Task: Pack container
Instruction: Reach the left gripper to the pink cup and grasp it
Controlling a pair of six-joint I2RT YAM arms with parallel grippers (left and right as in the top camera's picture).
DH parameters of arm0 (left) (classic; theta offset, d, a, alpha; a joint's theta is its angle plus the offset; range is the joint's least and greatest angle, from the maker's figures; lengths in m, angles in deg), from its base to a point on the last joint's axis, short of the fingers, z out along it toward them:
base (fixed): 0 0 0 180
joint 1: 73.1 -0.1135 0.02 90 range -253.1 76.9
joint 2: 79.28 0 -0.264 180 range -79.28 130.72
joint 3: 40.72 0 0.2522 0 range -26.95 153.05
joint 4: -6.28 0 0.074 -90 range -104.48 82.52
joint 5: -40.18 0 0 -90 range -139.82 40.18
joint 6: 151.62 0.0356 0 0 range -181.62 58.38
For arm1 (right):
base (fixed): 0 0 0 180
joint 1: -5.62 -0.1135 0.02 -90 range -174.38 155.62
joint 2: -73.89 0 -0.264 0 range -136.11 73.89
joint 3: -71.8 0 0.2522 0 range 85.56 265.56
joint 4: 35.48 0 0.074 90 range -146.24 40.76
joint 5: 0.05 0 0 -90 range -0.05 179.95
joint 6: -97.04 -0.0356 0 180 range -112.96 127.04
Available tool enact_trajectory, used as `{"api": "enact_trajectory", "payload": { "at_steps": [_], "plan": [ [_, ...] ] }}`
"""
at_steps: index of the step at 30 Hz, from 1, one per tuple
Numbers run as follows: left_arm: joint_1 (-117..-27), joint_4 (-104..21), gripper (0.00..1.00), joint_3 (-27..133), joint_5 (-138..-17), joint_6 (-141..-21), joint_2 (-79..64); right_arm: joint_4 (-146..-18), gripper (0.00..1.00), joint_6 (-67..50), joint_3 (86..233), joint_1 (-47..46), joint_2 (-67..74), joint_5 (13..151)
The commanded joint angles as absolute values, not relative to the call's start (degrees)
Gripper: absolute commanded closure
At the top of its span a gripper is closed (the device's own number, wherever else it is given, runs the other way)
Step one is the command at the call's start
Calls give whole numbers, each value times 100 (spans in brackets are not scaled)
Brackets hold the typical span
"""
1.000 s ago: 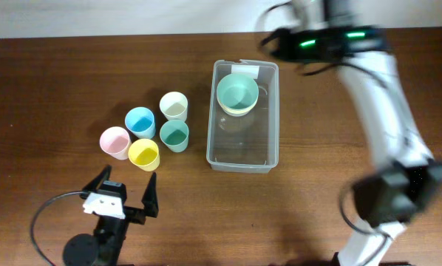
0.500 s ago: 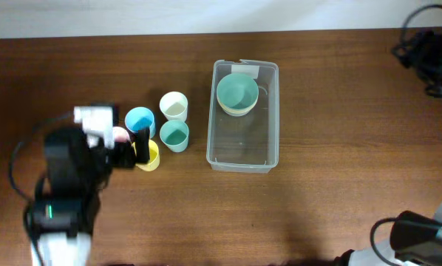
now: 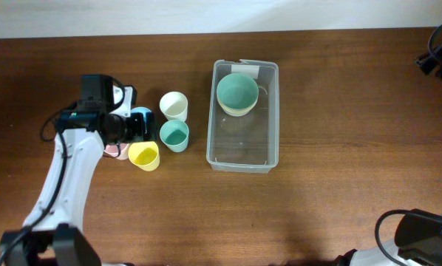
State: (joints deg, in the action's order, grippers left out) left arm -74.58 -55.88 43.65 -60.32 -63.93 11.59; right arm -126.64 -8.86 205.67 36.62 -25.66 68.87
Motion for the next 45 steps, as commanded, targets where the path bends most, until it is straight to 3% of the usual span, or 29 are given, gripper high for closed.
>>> {"api": "enact_trajectory", "payload": {
  "at_steps": [1,8,14,22,28,30,35,40,45],
  "plan": [
    [-7550,-5682,0,4440,-6034,-6657,1325,-12667,1,-869,20572,3677,-2586,6968],
    [-7659,-5645,1,4446,-6043,-6662,1176,-12664,1,-869,20572,3677,-2586,6968],
    [-8114,-6204,0,4446,-5025,-7381,1049,-12667,1,-869,20572,3677,-2586,6968],
    [-9136,-6329,1,4444,-5794,-7055,1069,-12664,1,-869,20572,3677,-2586,6968],
    [-9228,-6281,3,4433,-5798,-7003,1375,-12667,1,-869,20572,3677,-2586,6968],
    [-9228,-6235,11,4433,-5798,-6990,1567,-12667,1,-869,20572,3677,-2586,6968],
    [-9228,-6041,55,4433,-5798,-6990,2029,-12664,1,-869,20572,3677,-2586,6968],
    [-9228,-5951,69,4433,-5803,-6990,2348,-12667,1,-869,20574,3677,-2586,6968],
    [-9241,-5914,99,4444,-5818,-6992,2350,-12667,1,-869,20572,3677,-2586,6968]
  ]
}}
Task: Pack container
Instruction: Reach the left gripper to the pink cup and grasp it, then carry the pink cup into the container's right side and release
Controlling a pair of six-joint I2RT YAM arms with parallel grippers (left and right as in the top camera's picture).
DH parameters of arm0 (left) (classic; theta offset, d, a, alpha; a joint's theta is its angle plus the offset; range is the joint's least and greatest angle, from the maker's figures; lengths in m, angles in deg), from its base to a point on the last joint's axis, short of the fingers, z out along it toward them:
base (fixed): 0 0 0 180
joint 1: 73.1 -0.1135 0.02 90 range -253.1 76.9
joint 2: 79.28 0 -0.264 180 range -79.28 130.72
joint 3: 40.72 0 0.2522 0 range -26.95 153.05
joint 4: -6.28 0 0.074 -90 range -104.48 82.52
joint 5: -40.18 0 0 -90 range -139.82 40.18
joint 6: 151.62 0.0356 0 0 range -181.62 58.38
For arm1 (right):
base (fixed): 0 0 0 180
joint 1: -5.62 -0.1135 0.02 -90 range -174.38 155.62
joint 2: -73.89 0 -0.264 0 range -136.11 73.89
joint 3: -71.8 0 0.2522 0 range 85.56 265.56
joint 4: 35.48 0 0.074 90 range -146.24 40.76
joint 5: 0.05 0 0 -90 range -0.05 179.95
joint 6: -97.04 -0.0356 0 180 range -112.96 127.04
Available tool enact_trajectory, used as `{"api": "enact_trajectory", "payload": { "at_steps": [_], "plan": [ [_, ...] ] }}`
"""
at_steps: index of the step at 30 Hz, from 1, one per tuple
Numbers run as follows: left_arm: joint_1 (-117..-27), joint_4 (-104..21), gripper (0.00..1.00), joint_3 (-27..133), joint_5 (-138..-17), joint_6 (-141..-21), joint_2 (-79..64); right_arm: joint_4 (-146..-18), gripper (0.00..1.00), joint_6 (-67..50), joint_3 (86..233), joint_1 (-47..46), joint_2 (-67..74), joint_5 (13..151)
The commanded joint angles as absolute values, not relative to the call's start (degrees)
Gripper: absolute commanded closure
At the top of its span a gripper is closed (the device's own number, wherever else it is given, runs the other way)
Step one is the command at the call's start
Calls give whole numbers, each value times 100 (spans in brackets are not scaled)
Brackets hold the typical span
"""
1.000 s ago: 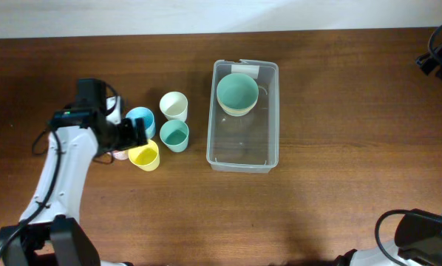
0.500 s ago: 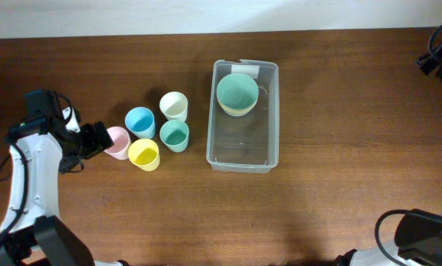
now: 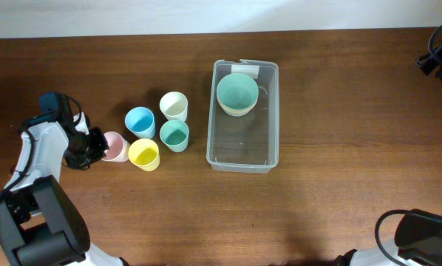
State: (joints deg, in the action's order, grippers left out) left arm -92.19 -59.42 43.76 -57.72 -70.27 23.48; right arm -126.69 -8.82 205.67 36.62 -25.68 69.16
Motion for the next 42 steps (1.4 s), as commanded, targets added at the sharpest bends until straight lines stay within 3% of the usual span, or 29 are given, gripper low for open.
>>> {"api": "enact_trajectory", "payload": {
  "at_steps": [1,14,22,32,42],
  "plan": [
    [-9239,-5916,99,4455,-5818,-6992,2321,-12667,1,-869,20572,3677,-2586,6968],
    [-9047,-7289,99,6077,-5805,-6988,973,-12667,1,-869,20574,3677,-2586,6970],
    [-7152,-7444,99,6706,-6203,-6559,450,-12667,1,-869,20572,3677,-2586,6968],
    [-4745,-6618,99,6704,-6100,-6255,1602,-12664,1,-869,20572,3677,-2586,6968],
    [-4046,-5262,100,6820,-6113,-6074,3368,-12664,1,-869,20572,3677,-2586,6968]
  ]
}}
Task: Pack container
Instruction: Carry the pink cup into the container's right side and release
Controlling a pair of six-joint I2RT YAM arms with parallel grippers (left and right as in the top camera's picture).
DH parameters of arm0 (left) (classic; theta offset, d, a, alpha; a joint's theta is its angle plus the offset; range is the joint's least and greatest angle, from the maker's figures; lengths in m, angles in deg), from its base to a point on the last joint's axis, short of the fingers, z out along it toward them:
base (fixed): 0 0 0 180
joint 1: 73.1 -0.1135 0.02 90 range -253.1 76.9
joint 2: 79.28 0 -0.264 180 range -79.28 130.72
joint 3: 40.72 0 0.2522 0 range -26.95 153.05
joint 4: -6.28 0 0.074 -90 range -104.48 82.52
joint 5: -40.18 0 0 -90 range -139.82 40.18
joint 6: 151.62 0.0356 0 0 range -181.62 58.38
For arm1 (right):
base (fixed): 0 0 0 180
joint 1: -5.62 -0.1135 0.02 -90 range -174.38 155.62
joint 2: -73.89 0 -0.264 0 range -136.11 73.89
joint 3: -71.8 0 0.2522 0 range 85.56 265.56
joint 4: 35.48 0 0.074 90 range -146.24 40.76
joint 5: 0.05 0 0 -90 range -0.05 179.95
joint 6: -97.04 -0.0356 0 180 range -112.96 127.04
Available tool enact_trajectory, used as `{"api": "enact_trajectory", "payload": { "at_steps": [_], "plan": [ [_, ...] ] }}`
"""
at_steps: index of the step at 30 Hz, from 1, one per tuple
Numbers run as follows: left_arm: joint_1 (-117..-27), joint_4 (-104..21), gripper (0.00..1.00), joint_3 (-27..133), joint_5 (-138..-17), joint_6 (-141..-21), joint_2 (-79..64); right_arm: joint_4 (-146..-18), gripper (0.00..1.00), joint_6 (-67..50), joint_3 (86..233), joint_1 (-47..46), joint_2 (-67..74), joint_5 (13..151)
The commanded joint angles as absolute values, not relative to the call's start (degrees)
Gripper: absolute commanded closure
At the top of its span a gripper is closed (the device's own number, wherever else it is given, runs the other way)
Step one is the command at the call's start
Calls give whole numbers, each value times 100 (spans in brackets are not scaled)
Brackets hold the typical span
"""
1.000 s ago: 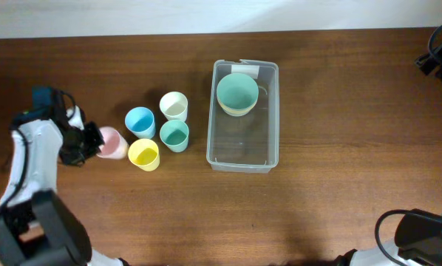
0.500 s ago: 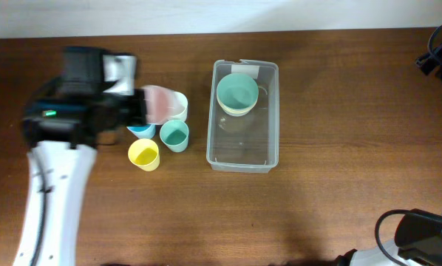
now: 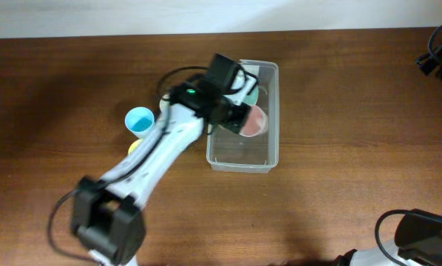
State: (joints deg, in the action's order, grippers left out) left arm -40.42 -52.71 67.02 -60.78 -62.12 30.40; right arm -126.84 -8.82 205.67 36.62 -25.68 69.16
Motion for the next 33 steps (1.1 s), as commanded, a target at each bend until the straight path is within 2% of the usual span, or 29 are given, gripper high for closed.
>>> {"api": "enact_trajectory", "payload": {
  "at_steps": [1,10,17,23,30,33],
  "plan": [
    [-4055,-5295,100,6886,-6104,-6074,3489,-12667,1,-869,20572,3677,-2586,6970],
    [-4074,-5219,98,7167,-6021,-6070,3965,-12667,1,-869,20572,3677,-2586,6968],
    [-4077,-4937,79,7167,-5700,-6065,3983,-12664,1,-869,20572,3677,-2586,6968],
    [-4087,-4823,75,7194,-5652,-6072,3983,-12667,1,-869,20572,3677,-2586,6968],
    [-4168,-5691,70,8197,-5525,-6076,3974,-12667,1,-869,20572,3677,-2586,6968],
    [-4260,-6344,61,8833,-5075,-6227,3974,-12664,1,-869,20572,3677,-2586,6968]
  ]
}}
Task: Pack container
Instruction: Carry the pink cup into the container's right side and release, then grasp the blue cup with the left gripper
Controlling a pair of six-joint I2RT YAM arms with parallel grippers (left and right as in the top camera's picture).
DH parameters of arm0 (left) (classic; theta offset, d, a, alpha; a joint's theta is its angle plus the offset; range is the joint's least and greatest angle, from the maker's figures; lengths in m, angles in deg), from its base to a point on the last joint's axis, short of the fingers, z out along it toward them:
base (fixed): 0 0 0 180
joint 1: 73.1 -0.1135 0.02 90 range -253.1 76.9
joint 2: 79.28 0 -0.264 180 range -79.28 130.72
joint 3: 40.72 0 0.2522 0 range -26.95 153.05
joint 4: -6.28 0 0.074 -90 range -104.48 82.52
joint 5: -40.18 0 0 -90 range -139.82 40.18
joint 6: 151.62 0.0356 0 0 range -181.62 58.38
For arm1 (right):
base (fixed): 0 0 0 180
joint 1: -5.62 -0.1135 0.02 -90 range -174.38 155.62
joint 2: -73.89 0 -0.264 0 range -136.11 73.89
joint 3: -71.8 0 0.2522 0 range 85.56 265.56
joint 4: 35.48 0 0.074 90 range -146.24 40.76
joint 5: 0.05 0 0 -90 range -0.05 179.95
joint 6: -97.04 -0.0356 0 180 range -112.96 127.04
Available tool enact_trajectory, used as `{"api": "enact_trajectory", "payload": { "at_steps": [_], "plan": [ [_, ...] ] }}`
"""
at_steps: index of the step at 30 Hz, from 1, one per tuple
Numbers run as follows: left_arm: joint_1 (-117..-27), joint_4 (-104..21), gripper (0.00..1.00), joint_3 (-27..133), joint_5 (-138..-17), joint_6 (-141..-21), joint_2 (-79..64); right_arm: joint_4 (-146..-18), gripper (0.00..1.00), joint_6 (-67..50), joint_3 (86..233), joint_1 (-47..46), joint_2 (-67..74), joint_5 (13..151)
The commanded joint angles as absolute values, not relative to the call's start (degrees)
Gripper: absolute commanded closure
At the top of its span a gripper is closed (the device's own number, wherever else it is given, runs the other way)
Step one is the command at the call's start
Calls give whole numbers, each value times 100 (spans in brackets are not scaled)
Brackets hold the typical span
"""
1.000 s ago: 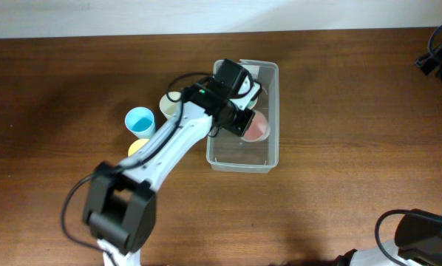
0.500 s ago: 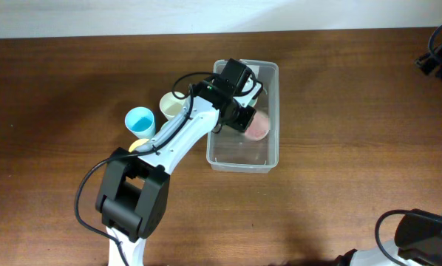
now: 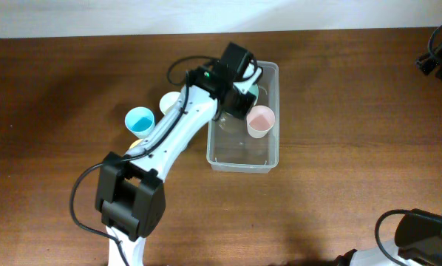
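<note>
The clear plastic container (image 3: 273, 151) lies at the table's middle. A pink cup (image 3: 262, 121) stands upright inside it, mouth up. My left gripper (image 3: 245, 109) reaches into the container from the left and is shut on the cup's near rim. A green bowl (image 3: 253, 90) at the container's far end is mostly hidden by the gripper. A blue cup (image 3: 140, 118) and part of a white cup (image 3: 166, 100) show left of the container. The arm covers the yellow and teal cups. My right gripper is out of view.
The left arm (image 3: 169, 137) lies diagonally across the table from the front left up to the container. Black gear (image 3: 441, 52) sits at the far right edge, and more dark equipment (image 3: 420, 230) at the front right corner.
The pink cup was tilted low in the container's middle; now it stands upright slightly further right. The gripper and wrist have shifted a little toward the container's far end.
The left gripper was over the cluster of cups left of the container. Then it was at the far left, shut on the pink cup. Then it held that cup tilted inside the container, where the cup now stands upright beside the green bowl.
</note>
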State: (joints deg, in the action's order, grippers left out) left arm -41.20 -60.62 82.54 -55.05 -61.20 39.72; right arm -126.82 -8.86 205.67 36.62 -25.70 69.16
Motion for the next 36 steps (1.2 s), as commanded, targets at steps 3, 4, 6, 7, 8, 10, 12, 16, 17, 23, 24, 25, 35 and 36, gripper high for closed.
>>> {"api": "enact_trajectory", "payload": {
  "at_steps": [3,4,6,7,8,10,12,16,17,23,24,25,35,36],
  "plan": [
    [-4442,-6974,45,9364,-4469,-6395,3974,-12667,1,-869,20572,3677,-2586,6968],
    [-4560,-7190,41,9506,-4332,-6487,3974,-12664,1,-869,20572,3677,-2586,6968],
    [-4822,-7501,36,9622,-4292,-6574,3974,-12667,1,-869,20572,3677,-2586,6968],
    [-5008,-7667,34,9624,-4290,-6686,3974,-12667,1,-869,20572,3677,-2586,6968],
    [-5185,-7837,33,9624,-4290,-6835,3976,-12667,1,-869,20572,3677,-2586,6968],
    [-5620,-8252,33,9602,-4295,-7160,4004,-12667,1,-869,20572,3677,-2586,6968],
    [-6105,-8718,33,9602,-4345,-7457,4072,-12667,1,-869,20572,3677,-2586,6968],
    [-6855,-9144,34,9580,-4928,-7488,4271,-12664,1,-869,20572,3677,-2586,6968],
    [-6990,-9186,34,9580,-5055,-7486,4319,-12664,1,-869,20572,3677,-2586,6968],
    [-7517,-9236,35,9576,-5116,-7234,4787,-12667,1,-869,20572,3677,-2586,6968],
    [-7545,-9240,36,9576,-5114,-7224,4868,-12667,1,-869,20572,3677,-2586,6968],
    [-7569,-9240,38,9576,-5114,-7224,4970,-12664,1,-869,20572,3677,-2586,6968],
    [-7622,-9234,65,9574,-5114,-7226,5593,-12664,1,-869,20572,3677,-2586,6968],
    [-7635,-9214,70,9574,-5114,-7226,5596,-12667,1,-869,20572,3677,-2586,6968]
  ]
}}
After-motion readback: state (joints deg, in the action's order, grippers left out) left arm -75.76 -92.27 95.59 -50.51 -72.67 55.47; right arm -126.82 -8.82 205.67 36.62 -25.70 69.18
